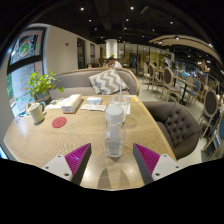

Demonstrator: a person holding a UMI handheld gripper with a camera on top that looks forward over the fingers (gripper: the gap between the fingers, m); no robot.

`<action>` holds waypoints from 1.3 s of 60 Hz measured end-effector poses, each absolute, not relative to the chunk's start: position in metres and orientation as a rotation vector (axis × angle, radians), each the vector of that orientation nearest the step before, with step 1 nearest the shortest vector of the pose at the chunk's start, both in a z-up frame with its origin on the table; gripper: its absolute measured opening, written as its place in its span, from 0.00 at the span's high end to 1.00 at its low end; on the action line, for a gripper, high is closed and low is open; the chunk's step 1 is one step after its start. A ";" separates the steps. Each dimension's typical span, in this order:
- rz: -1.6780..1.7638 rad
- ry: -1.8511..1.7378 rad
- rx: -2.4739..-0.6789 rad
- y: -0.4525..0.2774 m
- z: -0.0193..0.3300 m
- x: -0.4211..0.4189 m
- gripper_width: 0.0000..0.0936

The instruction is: Pour water

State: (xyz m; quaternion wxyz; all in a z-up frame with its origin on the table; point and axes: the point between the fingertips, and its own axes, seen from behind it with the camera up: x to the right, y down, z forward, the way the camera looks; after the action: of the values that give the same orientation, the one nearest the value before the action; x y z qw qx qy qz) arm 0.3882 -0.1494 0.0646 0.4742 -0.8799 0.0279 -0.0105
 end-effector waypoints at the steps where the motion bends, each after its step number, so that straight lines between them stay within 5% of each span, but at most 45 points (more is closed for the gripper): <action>1: -0.026 0.065 -2.147 -0.145 0.063 0.389 0.08; 16: -0.021 0.077 -2.120 -0.089 0.033 0.396 0.11; 27: -0.016 0.094 -2.090 -0.070 0.027 0.401 0.48; 50: -0.136 0.071 -2.087 -0.072 0.031 0.401 0.56; 63: -0.334 0.000 -2.071 -0.051 0.074 0.390 0.56; 78: -0.826 -0.280 -1.938 -0.002 0.183 0.332 0.56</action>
State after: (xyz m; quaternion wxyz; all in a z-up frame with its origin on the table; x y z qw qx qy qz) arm 0.3323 -0.0024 0.1826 0.4864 -0.7967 -0.1152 -0.3397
